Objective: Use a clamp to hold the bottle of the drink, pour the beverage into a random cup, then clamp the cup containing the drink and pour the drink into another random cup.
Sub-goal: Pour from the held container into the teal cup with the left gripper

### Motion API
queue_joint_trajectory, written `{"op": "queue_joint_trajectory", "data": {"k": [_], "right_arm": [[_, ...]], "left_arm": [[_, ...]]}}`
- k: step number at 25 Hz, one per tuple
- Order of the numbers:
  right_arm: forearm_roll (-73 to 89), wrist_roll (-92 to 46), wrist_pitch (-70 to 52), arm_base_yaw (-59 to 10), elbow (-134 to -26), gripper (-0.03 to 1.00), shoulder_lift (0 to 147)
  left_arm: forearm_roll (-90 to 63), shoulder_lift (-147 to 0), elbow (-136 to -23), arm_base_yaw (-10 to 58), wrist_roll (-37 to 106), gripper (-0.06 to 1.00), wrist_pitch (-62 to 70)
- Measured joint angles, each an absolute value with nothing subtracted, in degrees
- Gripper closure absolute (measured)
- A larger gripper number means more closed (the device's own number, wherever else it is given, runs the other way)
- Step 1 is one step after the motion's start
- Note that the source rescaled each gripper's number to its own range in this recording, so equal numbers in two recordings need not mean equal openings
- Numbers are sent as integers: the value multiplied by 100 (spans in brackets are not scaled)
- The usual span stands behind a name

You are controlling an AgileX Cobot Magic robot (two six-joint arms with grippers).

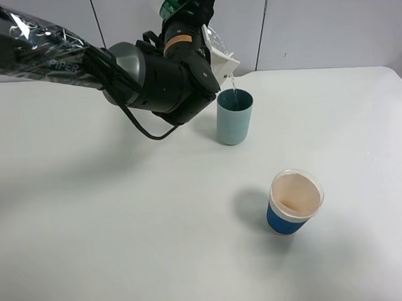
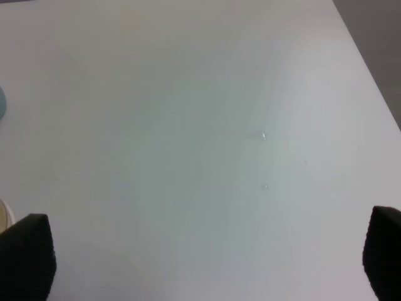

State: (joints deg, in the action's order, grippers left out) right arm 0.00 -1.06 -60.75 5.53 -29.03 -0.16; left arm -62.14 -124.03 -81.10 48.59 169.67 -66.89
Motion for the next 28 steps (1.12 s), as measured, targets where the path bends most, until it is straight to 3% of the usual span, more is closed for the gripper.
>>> {"op": "queue_joint_trajectory", "data": {"k": [15, 28], "right_arm": [[0, -106, -6075, 553, -2903, -3, -16], [0, -106, -6075, 553, -2903, -3, -16]], "left_arm": [[-6470, -12403, -8110, 4859, 16905, 88, -6528], [-6949, -11660, -7700, 4756, 14902, 88, -5978]]}}
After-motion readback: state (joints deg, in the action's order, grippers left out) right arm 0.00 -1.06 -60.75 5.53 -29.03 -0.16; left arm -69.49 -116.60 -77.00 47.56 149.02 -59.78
